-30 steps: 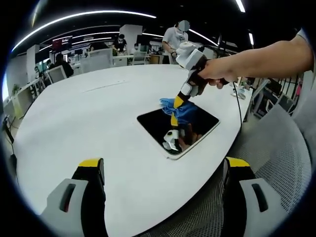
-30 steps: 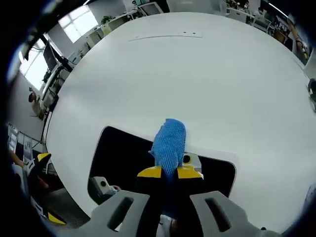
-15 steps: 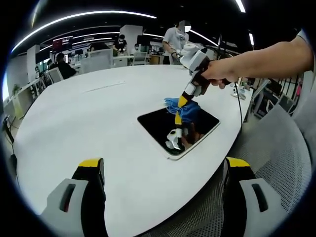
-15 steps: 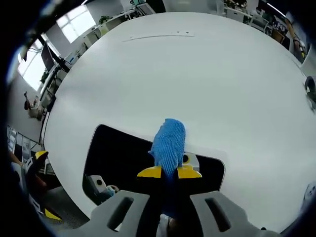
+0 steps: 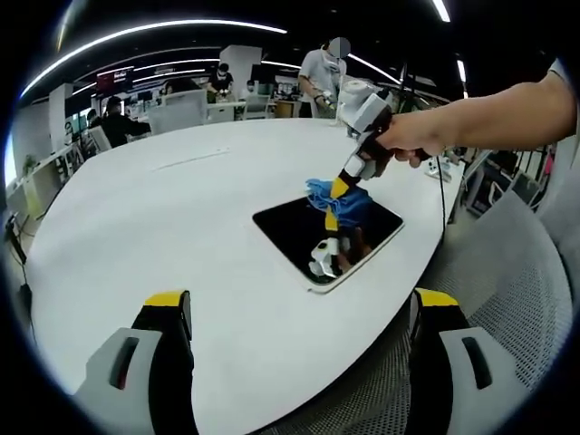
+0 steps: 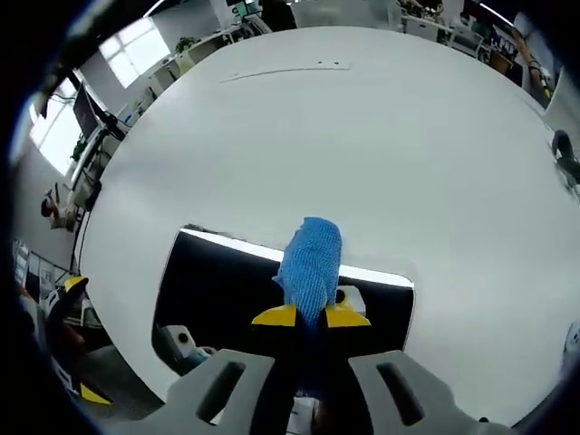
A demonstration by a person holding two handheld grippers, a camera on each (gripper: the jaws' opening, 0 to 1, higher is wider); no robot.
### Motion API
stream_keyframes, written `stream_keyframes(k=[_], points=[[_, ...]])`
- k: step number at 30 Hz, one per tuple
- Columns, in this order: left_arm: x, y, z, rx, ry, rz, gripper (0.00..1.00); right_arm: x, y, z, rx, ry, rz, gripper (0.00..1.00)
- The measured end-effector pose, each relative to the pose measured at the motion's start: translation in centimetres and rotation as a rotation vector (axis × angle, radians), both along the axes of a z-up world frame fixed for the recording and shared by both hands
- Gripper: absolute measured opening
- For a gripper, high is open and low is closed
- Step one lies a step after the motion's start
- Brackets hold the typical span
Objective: Wipe the mirror surface with the cleaning cloth until all visible marks leave the cleaned area.
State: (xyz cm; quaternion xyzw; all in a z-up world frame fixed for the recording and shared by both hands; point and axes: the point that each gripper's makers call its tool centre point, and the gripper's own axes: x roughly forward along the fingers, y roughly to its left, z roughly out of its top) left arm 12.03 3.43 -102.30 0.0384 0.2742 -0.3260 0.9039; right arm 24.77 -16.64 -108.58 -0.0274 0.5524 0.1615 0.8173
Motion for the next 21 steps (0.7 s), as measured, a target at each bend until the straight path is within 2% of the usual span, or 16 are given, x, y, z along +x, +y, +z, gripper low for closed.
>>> stream_keyframes(k=[8, 19, 21], points=[[0.0, 0.0, 0.0, -0.002, 0.001, -0.002, 0.99, -1.7, -0.2, -0.2, 0.007, -0.016, 0.004, 0.03], [-0.1, -0.1, 0.1, -0.005, 0.002, -0.003, 0.99, -4.1, -0.3, -0.4, 0.037, -0.009, -0.006, 0.03], [-0.1, -0.1, 0.1, -0.006, 0.000, -0.003, 0.99, -5.2, -0.3, -0.3, 0.043, -0.008, -0.008, 0.03]])
